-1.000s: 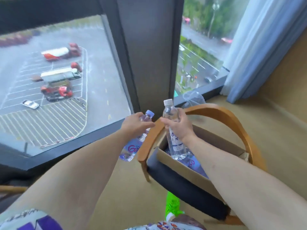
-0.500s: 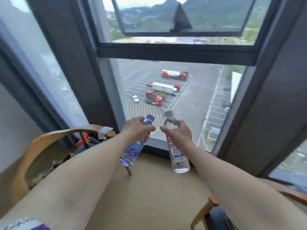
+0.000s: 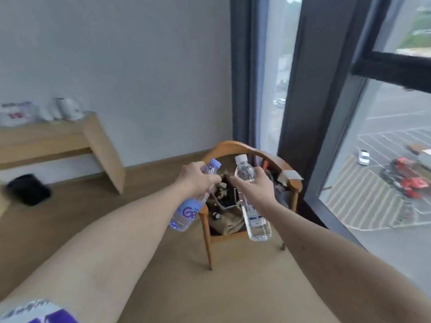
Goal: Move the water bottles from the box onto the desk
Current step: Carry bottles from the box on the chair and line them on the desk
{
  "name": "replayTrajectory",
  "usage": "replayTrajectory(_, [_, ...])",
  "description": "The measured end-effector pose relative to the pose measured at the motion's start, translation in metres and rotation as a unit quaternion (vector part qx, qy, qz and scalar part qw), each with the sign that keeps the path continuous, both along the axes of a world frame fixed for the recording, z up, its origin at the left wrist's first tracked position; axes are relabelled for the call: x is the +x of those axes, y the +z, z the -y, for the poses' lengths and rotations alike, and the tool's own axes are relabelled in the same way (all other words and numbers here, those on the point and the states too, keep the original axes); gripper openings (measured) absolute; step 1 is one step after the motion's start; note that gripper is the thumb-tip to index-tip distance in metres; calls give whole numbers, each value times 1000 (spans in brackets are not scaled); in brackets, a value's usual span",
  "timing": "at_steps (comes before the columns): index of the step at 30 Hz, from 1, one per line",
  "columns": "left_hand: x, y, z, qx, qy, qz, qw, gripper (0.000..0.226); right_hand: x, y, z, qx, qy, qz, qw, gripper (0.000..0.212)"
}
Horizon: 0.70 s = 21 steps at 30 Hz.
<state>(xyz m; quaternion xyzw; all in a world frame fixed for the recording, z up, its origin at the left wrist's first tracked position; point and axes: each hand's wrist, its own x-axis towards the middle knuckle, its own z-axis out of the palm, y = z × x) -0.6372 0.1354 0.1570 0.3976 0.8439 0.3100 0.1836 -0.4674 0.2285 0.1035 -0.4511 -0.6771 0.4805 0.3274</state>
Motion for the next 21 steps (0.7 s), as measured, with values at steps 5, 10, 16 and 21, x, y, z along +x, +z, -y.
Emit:
replayTrajectory(5, [-75,7,90,-12,134,-4,991,45,-106,8,58,-17,133,3,991,61])
replayTrajectory(10, [-150,3,182,37,232,31,972,41,-205,18,127,-11,228,13,974,50])
replayTrajectory(16, [-255,2,277,63,295,24,953,38,-333,27,212,28,315,3,949,47])
replayTrajectory(21, [-337,6,342,74,330,25,941,47,-426,39,271,28,350,-17,936,44])
